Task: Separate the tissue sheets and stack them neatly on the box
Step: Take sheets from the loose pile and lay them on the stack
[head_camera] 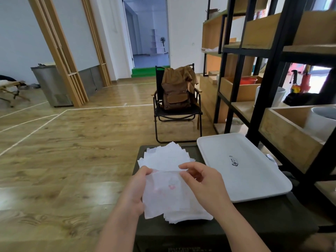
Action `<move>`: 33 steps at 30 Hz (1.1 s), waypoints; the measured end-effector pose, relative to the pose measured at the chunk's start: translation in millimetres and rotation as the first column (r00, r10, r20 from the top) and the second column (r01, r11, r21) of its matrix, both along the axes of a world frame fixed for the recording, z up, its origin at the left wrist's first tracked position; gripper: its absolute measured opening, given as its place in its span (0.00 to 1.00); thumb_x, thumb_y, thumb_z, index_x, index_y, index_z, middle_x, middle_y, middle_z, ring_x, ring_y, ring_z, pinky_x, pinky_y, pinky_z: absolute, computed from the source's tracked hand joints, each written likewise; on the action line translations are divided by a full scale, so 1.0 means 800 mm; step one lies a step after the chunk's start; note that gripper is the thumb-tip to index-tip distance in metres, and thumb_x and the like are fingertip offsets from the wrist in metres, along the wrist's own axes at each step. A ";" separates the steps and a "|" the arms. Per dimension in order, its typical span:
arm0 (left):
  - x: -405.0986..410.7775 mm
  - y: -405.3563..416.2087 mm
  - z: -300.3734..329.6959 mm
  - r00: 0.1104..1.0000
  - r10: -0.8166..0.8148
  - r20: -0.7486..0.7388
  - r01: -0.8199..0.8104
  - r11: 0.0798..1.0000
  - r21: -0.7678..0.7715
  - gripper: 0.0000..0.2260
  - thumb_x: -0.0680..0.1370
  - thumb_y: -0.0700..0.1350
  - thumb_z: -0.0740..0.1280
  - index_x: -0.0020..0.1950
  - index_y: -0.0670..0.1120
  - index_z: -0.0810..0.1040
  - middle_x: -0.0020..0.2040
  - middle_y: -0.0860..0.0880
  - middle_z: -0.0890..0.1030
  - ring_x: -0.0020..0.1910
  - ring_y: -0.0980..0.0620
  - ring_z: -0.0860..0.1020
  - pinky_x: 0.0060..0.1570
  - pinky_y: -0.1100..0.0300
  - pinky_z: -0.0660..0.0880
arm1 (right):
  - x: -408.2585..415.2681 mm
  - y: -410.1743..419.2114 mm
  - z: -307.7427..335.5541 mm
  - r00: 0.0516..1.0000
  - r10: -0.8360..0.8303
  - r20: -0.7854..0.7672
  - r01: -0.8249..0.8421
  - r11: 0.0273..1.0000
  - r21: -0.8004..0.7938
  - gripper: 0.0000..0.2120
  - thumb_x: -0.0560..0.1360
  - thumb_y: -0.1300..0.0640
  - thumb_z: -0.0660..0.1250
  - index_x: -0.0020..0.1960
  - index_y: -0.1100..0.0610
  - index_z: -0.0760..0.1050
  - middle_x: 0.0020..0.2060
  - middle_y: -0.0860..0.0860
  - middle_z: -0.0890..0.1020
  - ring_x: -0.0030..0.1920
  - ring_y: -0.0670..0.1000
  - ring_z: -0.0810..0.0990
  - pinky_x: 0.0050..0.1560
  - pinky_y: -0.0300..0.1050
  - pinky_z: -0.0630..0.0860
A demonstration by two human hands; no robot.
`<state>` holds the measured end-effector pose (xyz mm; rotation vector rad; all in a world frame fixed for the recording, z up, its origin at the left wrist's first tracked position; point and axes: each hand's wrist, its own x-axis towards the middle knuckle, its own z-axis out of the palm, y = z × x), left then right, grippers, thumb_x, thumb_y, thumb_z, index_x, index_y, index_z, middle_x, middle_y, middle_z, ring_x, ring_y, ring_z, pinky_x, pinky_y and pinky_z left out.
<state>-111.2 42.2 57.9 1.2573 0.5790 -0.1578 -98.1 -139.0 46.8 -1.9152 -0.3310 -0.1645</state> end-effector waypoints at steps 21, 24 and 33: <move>-0.012 -0.001 -0.003 0.872 -0.207 0.443 -0.062 0.852 0.520 0.10 0.76 0.51 0.72 0.53 0.65 0.82 0.41 0.58 0.85 0.43 0.63 0.82 0.43 0.72 0.73 | 0.010 -0.018 0.016 0.970 -0.048 0.236 0.048 0.999 0.009 0.07 0.75 0.54 0.70 0.43 0.42 0.78 0.40 0.35 0.81 0.45 0.39 0.79 0.42 0.28 0.73; -0.008 -0.002 -0.002 0.858 -0.239 0.455 -0.081 0.811 0.579 0.13 0.74 0.48 0.74 0.53 0.65 0.82 0.42 0.60 0.83 0.40 0.61 0.80 0.41 0.74 0.73 | 0.010 -0.023 0.018 0.969 -0.024 0.244 0.027 1.000 -0.009 0.08 0.75 0.54 0.69 0.43 0.41 0.77 0.41 0.34 0.81 0.46 0.38 0.78 0.43 0.25 0.72; -0.010 -0.005 0.000 0.816 -0.278 0.507 -0.166 0.728 0.666 0.06 0.73 0.49 0.75 0.41 0.62 0.84 0.36 0.60 0.81 0.33 0.61 0.74 0.34 0.71 0.71 | 0.007 -0.032 0.011 0.972 -0.078 0.221 0.067 0.996 0.055 0.05 0.76 0.54 0.69 0.44 0.44 0.78 0.41 0.37 0.81 0.45 0.40 0.79 0.43 0.27 0.73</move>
